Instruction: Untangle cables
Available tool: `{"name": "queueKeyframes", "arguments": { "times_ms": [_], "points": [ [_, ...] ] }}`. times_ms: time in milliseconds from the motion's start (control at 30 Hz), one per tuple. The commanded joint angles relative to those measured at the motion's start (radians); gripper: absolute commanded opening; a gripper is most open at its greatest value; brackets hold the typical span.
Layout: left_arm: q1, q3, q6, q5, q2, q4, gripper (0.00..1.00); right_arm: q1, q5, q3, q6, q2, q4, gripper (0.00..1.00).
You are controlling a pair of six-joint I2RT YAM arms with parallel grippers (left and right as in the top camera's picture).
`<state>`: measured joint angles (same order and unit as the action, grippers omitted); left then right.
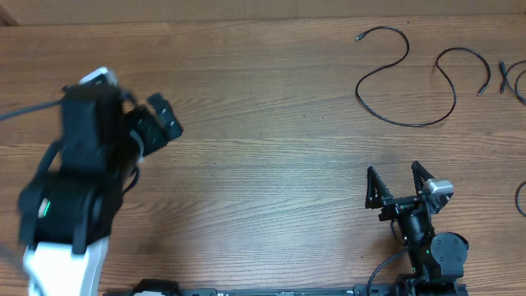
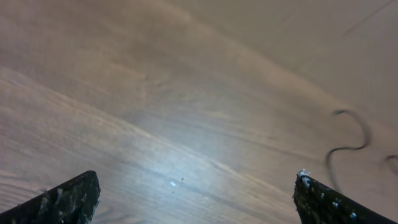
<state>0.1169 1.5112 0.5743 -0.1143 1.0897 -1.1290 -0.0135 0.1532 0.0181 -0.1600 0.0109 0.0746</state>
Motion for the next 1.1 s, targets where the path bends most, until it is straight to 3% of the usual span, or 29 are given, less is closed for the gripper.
{"name": "queueKeyframes", "arguments": {
  "times_ms": [0,567,767,1000,1067],
  "points": [
    [0.002,-0.002,0.009,0.008,-0.117,0.000,0.99,0.001,0.005,-0.011,0.005,-0.008,-0.005,1.00],
    [0.001,-0.002,0.009,0.008,-0.632,-0.033,0.99,0.001,0.005,-0.011,0.005,-0.008,-0.005,1.00],
    [0.001,-0.002,0.009,0.008,-0.752,-0.207,1.00,0.001,0.005,-0.011,0.005,-0.008,-0.005,1.00],
    [0.001,-0.002,0.009,0.008,-0.814,-0.543,0.99,0.001,0.005,-0.011,0.005,-0.008,-0.005,1.00],
    [-0.001,-0.010,-0.005,0.007,-0.826,-0.543,0.99,0.001,0.005,-0.011,0.005,-0.008,-0.005,1.00]
  ]
}}
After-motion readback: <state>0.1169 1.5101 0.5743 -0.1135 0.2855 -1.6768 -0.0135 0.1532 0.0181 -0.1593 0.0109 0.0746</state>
